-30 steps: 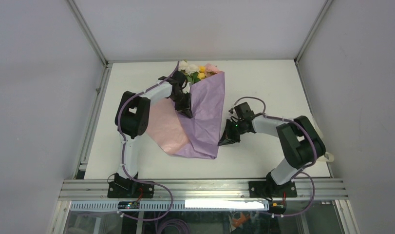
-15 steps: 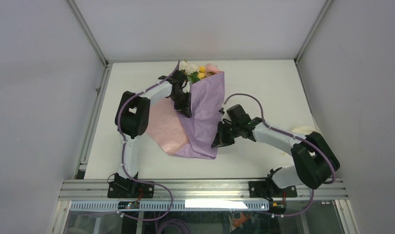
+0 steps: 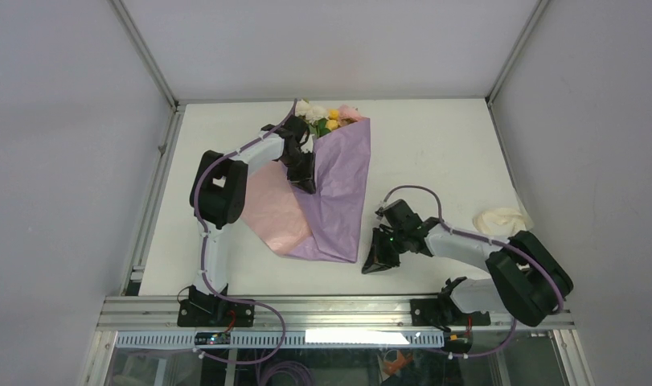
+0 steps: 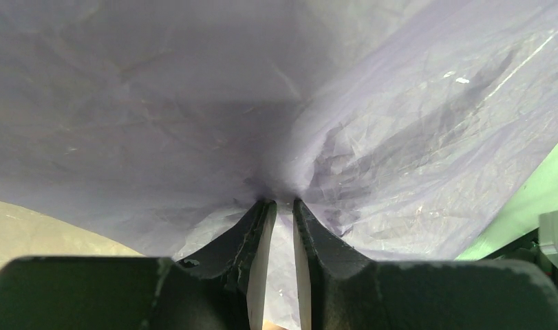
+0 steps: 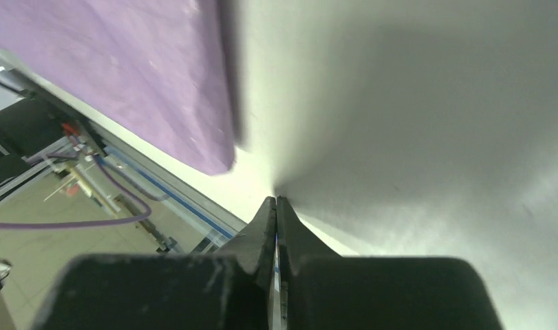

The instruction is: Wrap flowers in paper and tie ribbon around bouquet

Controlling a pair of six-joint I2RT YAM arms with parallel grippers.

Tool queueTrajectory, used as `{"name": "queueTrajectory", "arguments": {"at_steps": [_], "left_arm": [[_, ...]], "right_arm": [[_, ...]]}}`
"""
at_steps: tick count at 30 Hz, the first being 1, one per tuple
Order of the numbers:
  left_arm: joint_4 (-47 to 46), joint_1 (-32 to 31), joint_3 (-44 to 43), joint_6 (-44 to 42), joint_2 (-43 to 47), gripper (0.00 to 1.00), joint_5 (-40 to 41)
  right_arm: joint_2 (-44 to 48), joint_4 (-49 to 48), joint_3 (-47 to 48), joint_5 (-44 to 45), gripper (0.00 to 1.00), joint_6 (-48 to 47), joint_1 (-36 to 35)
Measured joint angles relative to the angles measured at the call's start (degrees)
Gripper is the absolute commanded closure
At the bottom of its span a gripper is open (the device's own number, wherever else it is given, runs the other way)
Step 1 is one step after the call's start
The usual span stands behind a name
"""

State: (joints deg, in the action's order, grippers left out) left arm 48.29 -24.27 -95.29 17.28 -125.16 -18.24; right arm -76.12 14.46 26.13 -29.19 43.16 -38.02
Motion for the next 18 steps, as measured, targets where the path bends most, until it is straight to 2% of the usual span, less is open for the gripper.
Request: {"name": "queueTrajectory", "arguments": {"at_steps": [3,6,12,16,18], "left_arm": [[0.09,0.0,-0.04,-0.07,0.0,0.78,0.09],[0.11,0.0,-0.07,-0.07,0.0,0.78,0.09],[0.13,0.0,-0.09,-0.17,0.0,0.77,0.24],[0.13,0.0,-0.09,-0.2,0.0,0.77,0.24],[0.15,0.0,-0.09,-0.17,0.0,0.77,0.26]], "right_arm": [[2.95,7.85,1.88,2.29,1.0,-1.51,0.74],[2.84,12.94,8.31,2.69,1.0,-3.89,1.64],[-7.61,5.64,18.45,-0.24,1.0,-6.69,1.75],[-14.45,2.89,14.62,-0.2,1.0,-6.82,2.75],[-14.29,2.21,11.63,-3.82,1.0,-5.46,4.35]]}}
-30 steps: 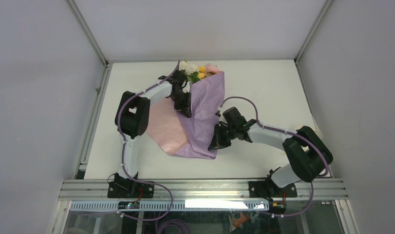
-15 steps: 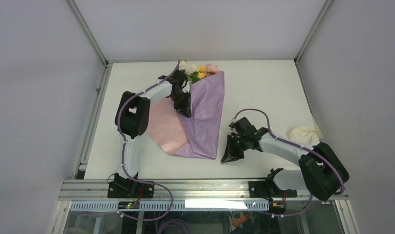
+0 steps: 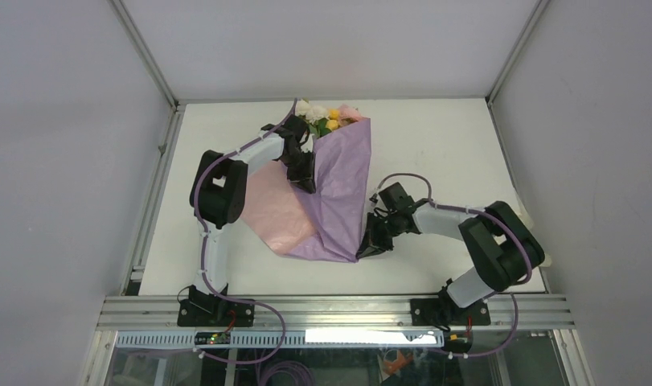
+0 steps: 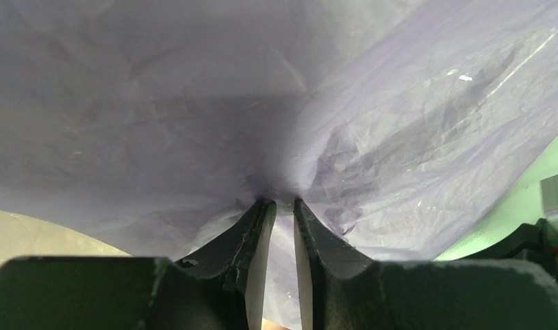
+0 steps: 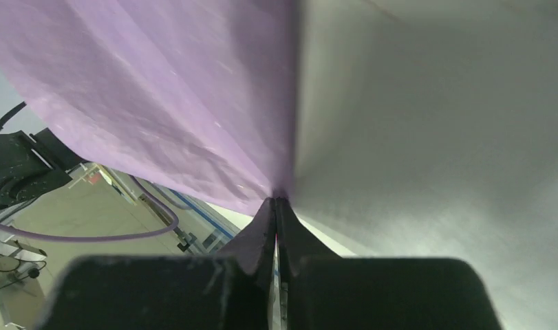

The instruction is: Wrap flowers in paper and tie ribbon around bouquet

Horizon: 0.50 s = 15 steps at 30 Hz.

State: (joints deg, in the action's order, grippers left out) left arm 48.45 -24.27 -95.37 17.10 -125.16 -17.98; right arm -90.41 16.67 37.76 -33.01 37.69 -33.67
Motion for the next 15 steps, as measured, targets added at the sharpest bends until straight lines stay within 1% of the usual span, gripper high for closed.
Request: {"name": "queueTrajectory", "arguments": {"at_steps": [1,4,6,7,9,11,13,15], "left_arm": [[0.0,0.0,-0.02,-0.02,0.0,0.77,0.0],[0.0,0.0,-0.02,-0.02,0.0,0.77,0.0],[0.02,0.0,-0.04,-0.02,0.0,0.77,0.0],[0.02,0.0,-0.07,-0.02,0.0,0.77,0.0],[0.09,0.0,-0.15,-0.02,0.0,0.77,0.0],[0.15,0.0,-0.17,-0.02,0.0,0.76,0.04],[0.22,0.0,-0.28,-0.09,0.0,0.76,0.11],[0.26,0.0,-0.35,-0.17,0.0,0.76,0.24]], "right_arm": [[1.14,-0.11,-1.2,-0.17,1.0,-0.33,0.85],[4.61,3.82,-2.49,1.11,1.0,-1.53,2.93],[5.9,8.37,-0.7,2.58,1.0,-3.32,3.54],[5.92,10.97,1.79,2.78,1.0,-4.22,3.45],[5.22,12.66,7.04,2.8,1.0,-5.27,2.95],[3.08,11.21,13.66,2.54,1.0,-5.44,2.27],[-1.09,5.57,19.26,1.92,1.0,-4.2,1.31],[-6.58,-0.28,22.88,1.42,1.0,-2.19,0.0]]}}
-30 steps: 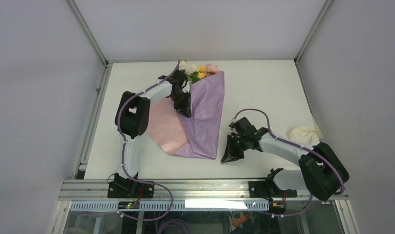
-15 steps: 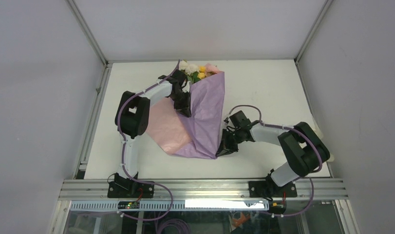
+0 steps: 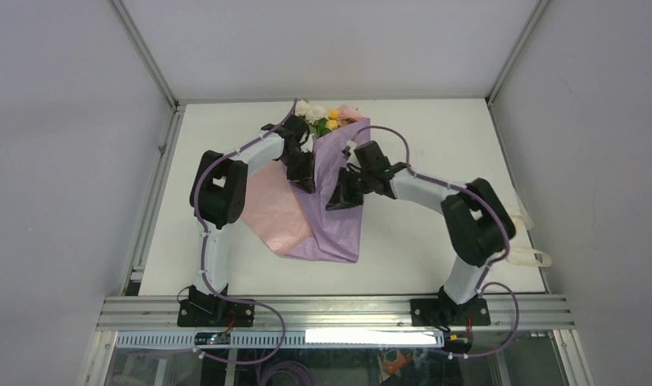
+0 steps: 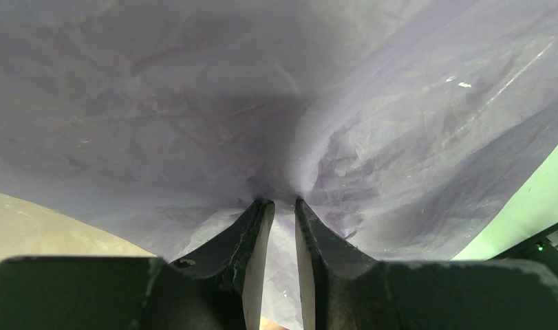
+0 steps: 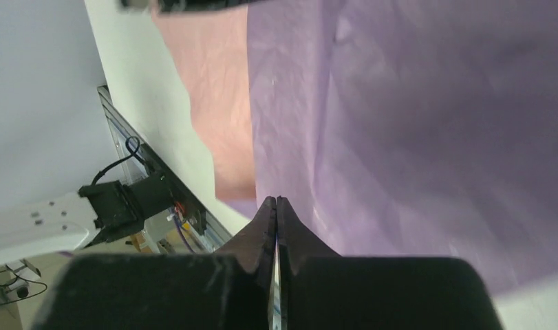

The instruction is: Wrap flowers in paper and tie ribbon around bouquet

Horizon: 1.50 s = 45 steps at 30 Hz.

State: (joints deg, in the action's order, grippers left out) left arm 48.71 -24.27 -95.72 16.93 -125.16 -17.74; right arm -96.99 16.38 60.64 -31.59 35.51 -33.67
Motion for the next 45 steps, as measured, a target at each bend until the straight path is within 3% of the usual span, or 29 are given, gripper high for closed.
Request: {"name": "queueTrajectory", "arguments": {"at_steps": [3,6,12,17,22,25,31,36,45], "left_arm": [[0.22,0.0,-0.24,-0.09,0.0,0.74,0.7],[0.59,0.04,-0.59,-0.5,0.0,0.67,1.11],[3.37,2.34,-3.04,-2.95,1.07,0.27,-1.01],[8.66,10.21,-6.21,-7.5,6.82,0.19,-3.56],[13.73,22.45,-3.15,-12.48,13.53,0.01,2.82],[15.61,26.18,1.68,-13.09,14.29,0.01,6.45],[17.33,24.63,5.7,-12.28,12.57,0.01,10.38],[17.22,26.01,4.96,-9.84,9.09,0.01,12.57],[18.95,27.1,-4.24,-7.43,-0.92,0.02,13.18]], "right_arm": [[-9.44,-6.05,3.43,-0.39,1.0,2.84,-2.89],[-16.65,-10.01,2.78,-1.33,1.0,7.58,-5.62],[-16.52,-16.33,-1.07,-1.95,1.0,13.29,-6.29],[-16.52,-17.51,-1.14,0.0,1.0,15.26,-6.51],[-17.77,-16.9,1.46,2.58,1.0,16.24,-6.93],[-19.82,-16.61,4.74,3.65,1.0,16.76,-6.93],[-23.69,-16.33,11.54,7.58,1.0,16.61,-6.93],[-24.59,-16.79,13.16,9.51,1.0,16.52,-6.93],[-24.57,-18.38,12.46,9.29,1.0,15.74,-6.93]]}}
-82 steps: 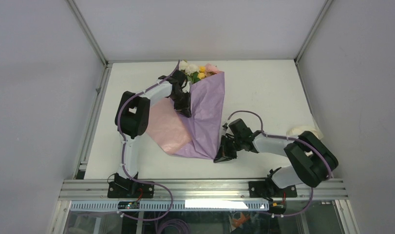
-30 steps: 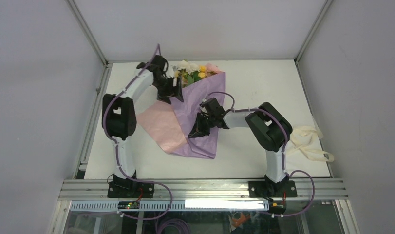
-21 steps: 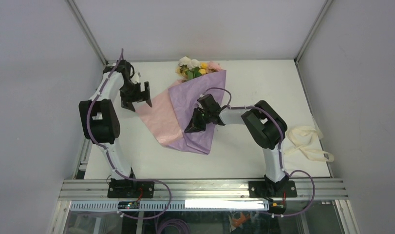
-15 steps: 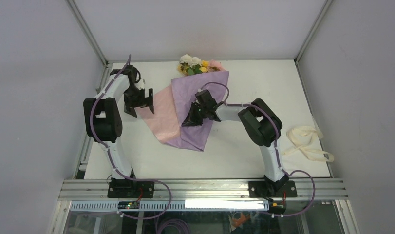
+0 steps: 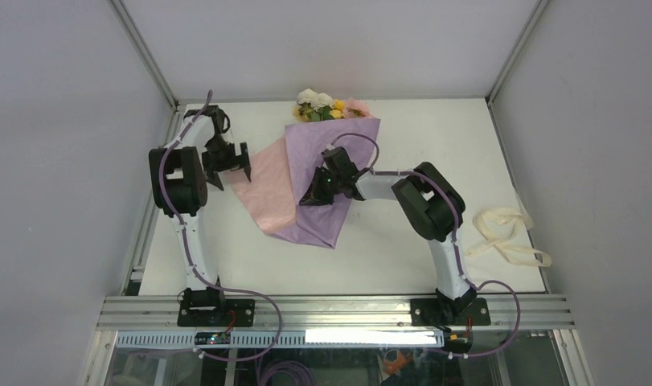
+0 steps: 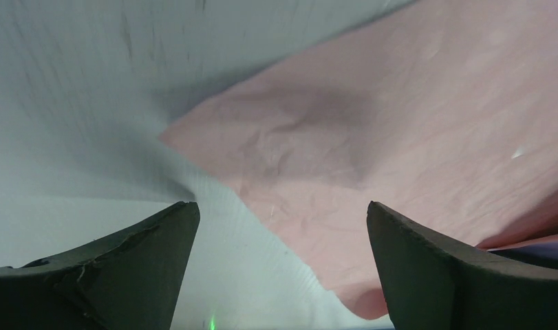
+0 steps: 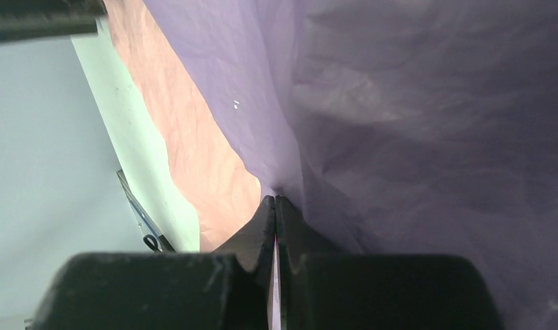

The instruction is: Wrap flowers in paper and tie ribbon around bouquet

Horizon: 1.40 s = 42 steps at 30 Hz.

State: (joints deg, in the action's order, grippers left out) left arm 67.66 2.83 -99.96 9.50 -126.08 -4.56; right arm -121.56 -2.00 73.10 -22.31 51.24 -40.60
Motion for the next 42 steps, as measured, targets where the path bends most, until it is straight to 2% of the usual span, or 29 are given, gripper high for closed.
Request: {"name": "queueTrajectory", "arguments": {"at_steps": [1,3,4,8,9,10,11,12,17,20,22,25,29,32,35,38,42], "left_arm": [[0.2,0.0,-2.27,-0.15,-0.96,0.06,-0.09],[0.17,0.0,-6.91,-0.68,-2.95,0.2,-0.55],[0.15,0.0,-8.81,-1.05,-3.78,0.29,-0.96],[0.59,0.0,-13.14,-2.32,-6.12,0.79,-4.33],[0.85,0.0,-13.2,-2.69,-6.4,0.86,-5.53],[1.38,0.0,-13.2,-3.08,-6.64,0.89,-6.75],[1.79,-0.02,-13.18,-3.21,-6.82,0.86,-7.91],[1.95,-0.13,-13.09,-3.48,-6.86,0.8,-8.76],[2.86,-0.26,-12.92,-5.84,-6.75,0.35,-10.75],[2.93,-0.15,-12.44,-7.41,-5.51,0.17,-6.82],[2.58,-0.09,-11.39,-8.59,-3.91,0.1,-2.45],[2.23,0.28,-9.4,-9.94,-1.49,0.06,3.26],[2.78,0.63,-8.9,-10.45,-1.4,0.06,6.23],[3.58,0.66,-9.11,-10.93,-1.79,0.13,6.54],[6.78,0.24,-14.05,-12.85,-6.34,0.26,6.6],[9.42,-0.44,-19.41,-14.34,-12.2,0.26,6.01],[11.47,-1.53,-20.28,-15.1,-12.85,0.24,6.12]], "right_arm": [[0.04,-0.48,-0.28,-0.22,1.0,-0.15,0.0],[0.15,-1.49,-0.85,-0.48,1.0,-0.44,0.0],[0.24,-1.92,-1.14,-0.59,1.0,-0.66,0.0],[0.57,-2.71,-1.86,-0.9,1.0,-1.68,0.0],[0.63,-2.71,-1.95,-0.94,1.0,-1.95,0.0],[0.76,-2.71,-2.08,-0.98,1.0,-2.21,0.0],[0.85,-2.67,-2.14,-1.07,1.0,-2.45,0.0],[0.92,-2.67,-2.21,-1.14,1.0,-2.73,0.0],[1.07,-2.21,-2.27,-2.1,1.0,-4.15,0.11],[1.46,-1.05,-2.32,-2.58,1.0,-5.42,0.15],[2.08,-0.26,-2.78,-2.6,1.0,-6.36,0.15],[3.48,0.55,-4.37,-2.6,1.0,-7.3,0.15],[4.94,0.79,-6.27,-2.64,1.0,-8.04,0.17],[5.2,0.81,-6.6,-2.67,1.0,-8.31,0.17],[5.27,0.81,-6.64,-2.69,1.0,-8.61,0.15],[5.38,0.96,-6.69,-2.62,1.0,-9.09,0.15],[5.77,2.25,-6.82,-2.36,1.0,-9.53,0.46]]}}
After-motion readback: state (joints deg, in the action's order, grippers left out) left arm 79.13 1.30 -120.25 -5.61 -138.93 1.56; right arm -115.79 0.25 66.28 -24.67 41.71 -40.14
